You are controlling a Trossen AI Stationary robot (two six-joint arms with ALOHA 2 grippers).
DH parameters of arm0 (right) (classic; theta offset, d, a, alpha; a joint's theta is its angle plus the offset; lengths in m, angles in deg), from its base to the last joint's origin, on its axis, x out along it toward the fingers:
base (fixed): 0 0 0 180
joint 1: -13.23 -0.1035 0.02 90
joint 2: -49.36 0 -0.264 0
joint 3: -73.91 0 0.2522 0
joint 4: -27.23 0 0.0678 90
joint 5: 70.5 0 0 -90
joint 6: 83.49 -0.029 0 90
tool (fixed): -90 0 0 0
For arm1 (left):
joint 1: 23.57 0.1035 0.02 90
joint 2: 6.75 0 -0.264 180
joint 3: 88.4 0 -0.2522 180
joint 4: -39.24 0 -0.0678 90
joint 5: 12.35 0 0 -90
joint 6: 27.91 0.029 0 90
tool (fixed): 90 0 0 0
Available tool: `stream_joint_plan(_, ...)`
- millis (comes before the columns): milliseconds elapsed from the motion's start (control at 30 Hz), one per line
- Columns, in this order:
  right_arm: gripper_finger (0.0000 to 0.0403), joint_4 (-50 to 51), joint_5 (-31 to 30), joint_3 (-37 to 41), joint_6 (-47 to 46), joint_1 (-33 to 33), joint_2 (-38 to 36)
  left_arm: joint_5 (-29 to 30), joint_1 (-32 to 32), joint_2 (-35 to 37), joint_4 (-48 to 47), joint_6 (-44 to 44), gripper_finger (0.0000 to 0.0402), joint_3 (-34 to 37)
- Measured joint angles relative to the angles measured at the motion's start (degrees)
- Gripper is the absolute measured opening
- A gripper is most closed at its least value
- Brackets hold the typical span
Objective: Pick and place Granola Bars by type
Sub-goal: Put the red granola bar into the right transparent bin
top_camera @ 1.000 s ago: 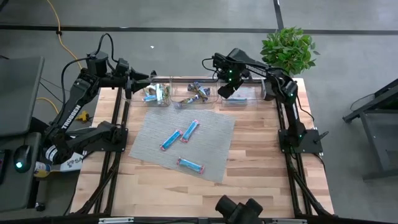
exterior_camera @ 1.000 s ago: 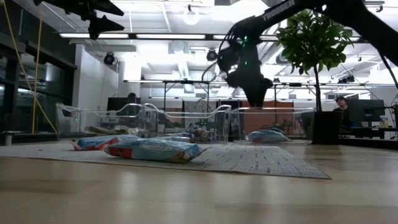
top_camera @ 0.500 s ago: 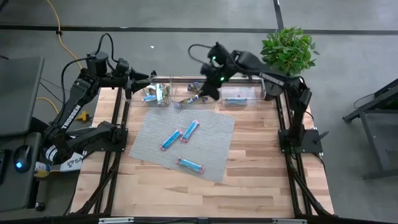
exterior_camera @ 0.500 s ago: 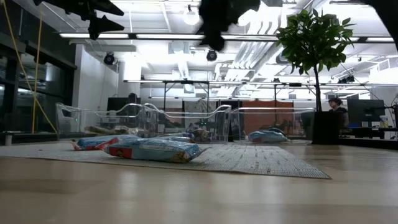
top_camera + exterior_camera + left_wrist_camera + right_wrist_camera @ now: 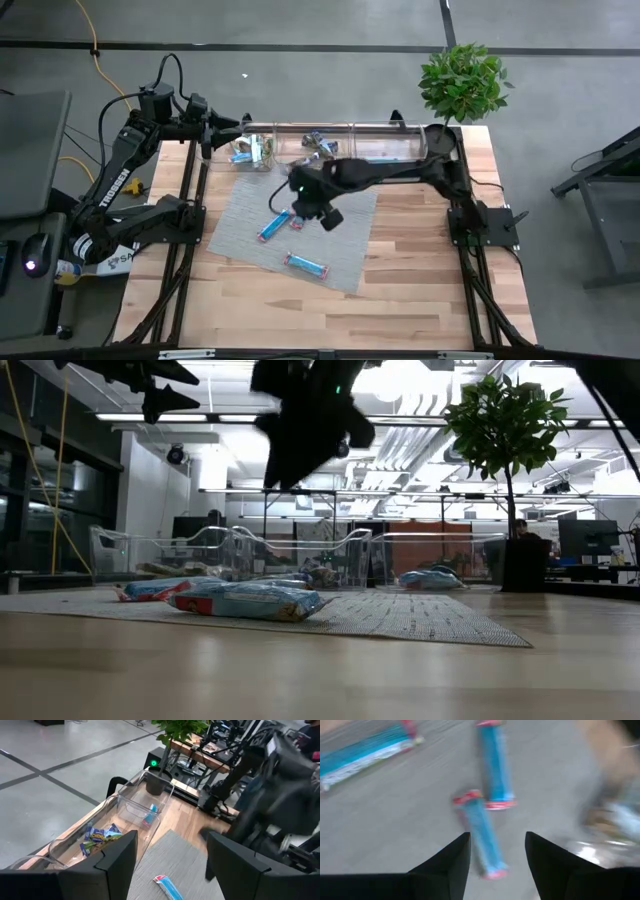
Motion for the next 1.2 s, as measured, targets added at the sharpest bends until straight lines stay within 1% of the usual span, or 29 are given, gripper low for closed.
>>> stream_joint_plan(100,0.0170,-0.1,1.0,0.0,-0.8,-0.3,3.4,-1.2,0.0,0.0,0.0,0.0,0.0234,0.0)
stream_joint_plan(233,0.0177,-3.2,2.9,0.1,-2.3,0.6,5.8,-1.4,0.0,0.0,-0.1,0.0,0.0234,0.0)
stream_joint_plan(433,0.0191,-3.6,5.0,0.1,-3.6,2.9,7.6,-1.5,0.0,0.0,-0.1,0.0,0.0234,0.0)
stream_joint_plan(500,0.0193,-3.9,6.7,0.0,-4.1,3.7,7.9,-1.5,0.0,0.0,-0.1,0.0,0.0233,0.0)
stream_joint_plan(700,0.0194,-4.9,8.9,0.0,-4.9,5.4,8.9,-1.7,0.0,0.0,-0.1,0.1,0.0234,0.0)
stream_joint_plan(867,0.0194,-4.2,9.3,0.0,-2.8,5.6,10.4,-1.8,0.0,0.0,-0.1,0.2,0.0233,0.0)
stream_joint_plan(1200,0.0193,-5.1,8.9,0.1,-3.1,5.7,14.1,-2.0,0.0,0.0,-0.1,0.2,0.0234,0.0)
